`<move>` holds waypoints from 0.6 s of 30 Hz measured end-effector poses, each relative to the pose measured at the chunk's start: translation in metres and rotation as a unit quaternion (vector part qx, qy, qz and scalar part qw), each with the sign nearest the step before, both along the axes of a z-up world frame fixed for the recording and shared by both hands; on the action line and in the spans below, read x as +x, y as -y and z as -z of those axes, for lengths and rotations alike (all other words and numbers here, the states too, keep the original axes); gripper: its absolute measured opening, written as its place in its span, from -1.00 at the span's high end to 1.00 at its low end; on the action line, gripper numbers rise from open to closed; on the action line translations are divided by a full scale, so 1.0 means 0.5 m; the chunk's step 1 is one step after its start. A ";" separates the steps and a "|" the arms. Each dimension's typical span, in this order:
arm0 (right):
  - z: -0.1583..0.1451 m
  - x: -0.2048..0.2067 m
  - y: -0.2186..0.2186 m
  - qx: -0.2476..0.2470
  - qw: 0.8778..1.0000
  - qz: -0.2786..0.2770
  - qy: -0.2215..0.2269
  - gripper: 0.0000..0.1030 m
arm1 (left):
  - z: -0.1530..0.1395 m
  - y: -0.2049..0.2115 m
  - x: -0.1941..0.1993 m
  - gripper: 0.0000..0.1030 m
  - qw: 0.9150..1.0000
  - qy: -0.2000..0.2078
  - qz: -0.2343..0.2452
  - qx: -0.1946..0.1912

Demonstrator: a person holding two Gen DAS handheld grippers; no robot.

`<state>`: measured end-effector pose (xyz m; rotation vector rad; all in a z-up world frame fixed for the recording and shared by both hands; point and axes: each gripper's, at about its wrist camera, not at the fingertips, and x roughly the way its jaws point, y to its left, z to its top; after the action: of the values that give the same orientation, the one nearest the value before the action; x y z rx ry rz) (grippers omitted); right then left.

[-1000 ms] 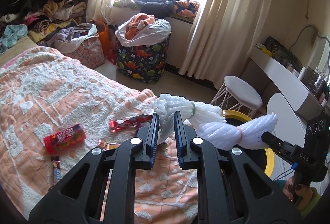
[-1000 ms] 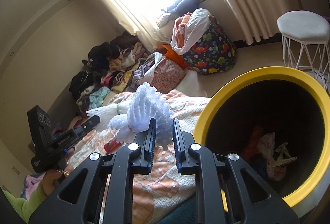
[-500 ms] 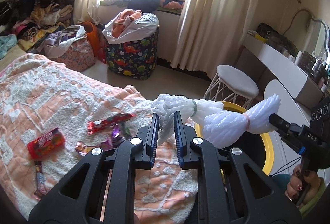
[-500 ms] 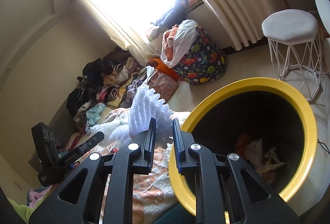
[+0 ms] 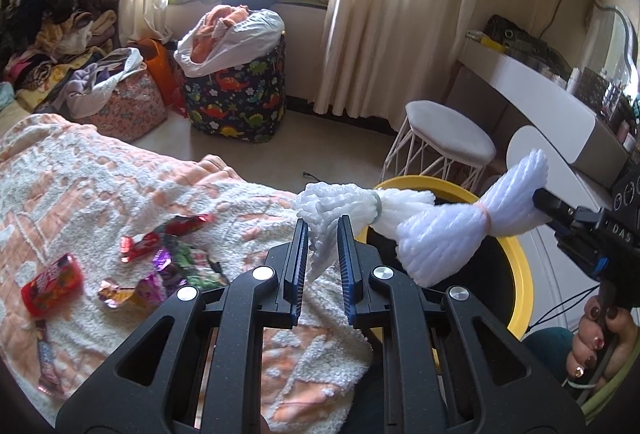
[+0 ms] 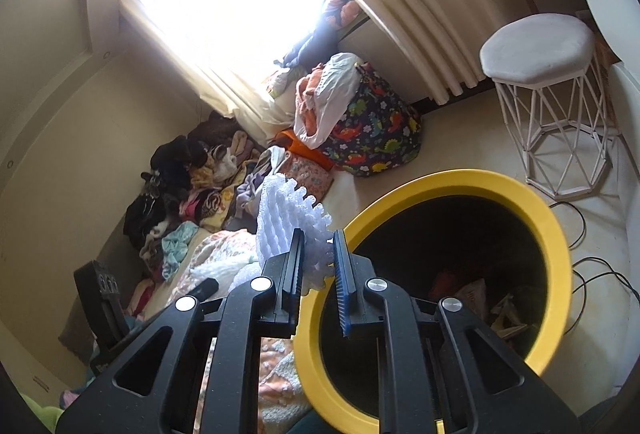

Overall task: Collect trash
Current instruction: 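Lift and carry the white mesh sleeve with both tools over the bin, then open both tools to drop the white mesh sleeve into the bin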

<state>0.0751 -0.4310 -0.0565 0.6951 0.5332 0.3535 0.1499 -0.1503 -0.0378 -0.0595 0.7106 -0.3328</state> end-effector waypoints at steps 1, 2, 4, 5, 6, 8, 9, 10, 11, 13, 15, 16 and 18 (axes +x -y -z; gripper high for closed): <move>0.001 0.000 0.006 0.002 1.000 0.003 -0.001 0.72 | 0.002 0.006 0.003 0.80 1.000 -0.001 0.001 0.003; 0.002 -0.001 0.009 0.003 1.000 0.006 -0.002 0.72 | 0.006 0.012 0.005 0.80 1.000 -0.002 0.004 0.005; 0.003 -0.002 0.019 0.006 1.000 0.010 -0.003 0.72 | 0.015 0.025 0.009 0.80 1.000 -0.005 0.008 0.012; 0.003 -0.004 0.021 0.007 1.000 0.013 -0.003 0.72 | 0.019 0.030 0.009 0.80 1.000 -0.007 0.009 0.014; 0.003 -0.003 0.023 0.008 1.000 0.015 -0.003 0.72 | 0.023 0.034 0.011 0.80 1.000 -0.009 0.009 0.016; 0.004 -0.005 0.033 0.009 1.000 0.020 -0.002 0.72 | 0.031 0.044 0.016 0.80 1.000 -0.013 0.010 0.020; 0.005 -0.006 0.038 0.010 1.000 0.024 -0.003 0.72 | 0.034 0.050 0.017 0.80 1.000 -0.014 0.011 0.021; 0.006 -0.007 0.041 0.011 1.000 0.027 -0.004 0.72 | 0.038 0.056 0.018 0.80 0.999 -0.016 0.012 0.025; 0.007 -0.009 0.042 0.012 0.999 0.029 -0.004 0.72 | 0.041 0.062 0.019 0.80 0.999 -0.017 0.014 0.027; 0.010 -0.010 0.050 0.016 0.999 0.035 -0.005 0.72 | 0.047 0.072 0.020 0.80 0.999 -0.018 0.018 0.031; 0.013 -0.008 0.055 0.021 0.999 0.035 -0.007 0.72 | 0.053 0.084 0.021 0.80 0.999 -0.019 0.021 0.036; 0.013 -0.008 0.059 0.024 0.999 0.034 -0.007 0.72 | 0.057 0.089 0.022 0.80 0.999 -0.021 0.022 0.038; 0.011 -0.009 0.062 0.023 0.999 0.035 -0.005 0.72 | 0.065 0.096 0.026 0.80 0.999 -0.026 0.021 0.041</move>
<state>0.0707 -0.4622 -0.0622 0.7581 0.5104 0.2977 0.1630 -0.1985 -0.0701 0.0241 0.7768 -0.3440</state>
